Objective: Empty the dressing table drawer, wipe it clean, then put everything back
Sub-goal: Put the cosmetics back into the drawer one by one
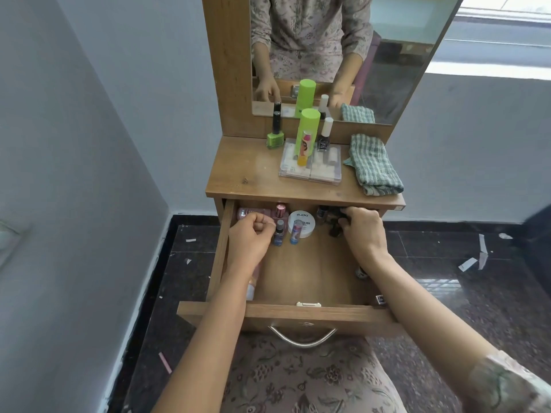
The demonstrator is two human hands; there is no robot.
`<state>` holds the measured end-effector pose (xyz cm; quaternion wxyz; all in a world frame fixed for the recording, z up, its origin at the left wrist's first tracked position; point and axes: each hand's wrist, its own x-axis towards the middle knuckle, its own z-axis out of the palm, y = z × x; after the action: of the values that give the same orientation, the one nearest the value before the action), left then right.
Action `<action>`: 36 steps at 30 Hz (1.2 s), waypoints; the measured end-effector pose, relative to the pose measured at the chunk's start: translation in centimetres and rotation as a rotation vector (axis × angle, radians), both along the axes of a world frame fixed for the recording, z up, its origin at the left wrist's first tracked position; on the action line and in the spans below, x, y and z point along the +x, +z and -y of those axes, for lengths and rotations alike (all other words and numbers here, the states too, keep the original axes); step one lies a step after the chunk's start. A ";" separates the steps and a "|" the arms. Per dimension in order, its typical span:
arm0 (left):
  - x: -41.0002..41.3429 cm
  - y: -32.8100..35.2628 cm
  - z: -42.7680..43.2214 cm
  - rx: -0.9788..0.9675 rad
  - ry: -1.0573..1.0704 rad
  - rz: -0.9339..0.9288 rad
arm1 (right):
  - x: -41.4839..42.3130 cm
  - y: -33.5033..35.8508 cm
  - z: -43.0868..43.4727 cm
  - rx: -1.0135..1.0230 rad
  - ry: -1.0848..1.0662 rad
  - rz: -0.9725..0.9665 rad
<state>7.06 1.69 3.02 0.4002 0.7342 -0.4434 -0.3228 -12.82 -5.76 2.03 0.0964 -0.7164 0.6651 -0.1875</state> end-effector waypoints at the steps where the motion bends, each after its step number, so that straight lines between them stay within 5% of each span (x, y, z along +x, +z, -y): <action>1: 0.0 0.0 0.0 0.000 0.002 0.002 | 0.0 -0.1 0.0 -0.005 0.006 -0.015; 7: 0.1 -0.1 0.0 -0.018 0.004 -0.001 | 0.4 1.2 -1.3 -0.081 0.090 -0.154; 15: 0.1 0.0 0.1 -0.027 0.010 -0.033 | 7.1 10.9 2.3 -0.586 0.255 0.197; 25: 0.2 0.1 -0.2 -0.011 0.027 -0.048 | 17.5 12.3 11.9 -0.286 0.447 -0.560; 36: 0.1 0.2 -0.1 -0.005 0.024 -0.036 | 17.6 11.9 12.8 -0.344 0.439 -0.575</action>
<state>7.14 1.84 3.17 0.4137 0.7325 -0.4284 -0.3300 4.81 -18.55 13.95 -0.1772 -0.8703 0.4552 -0.0628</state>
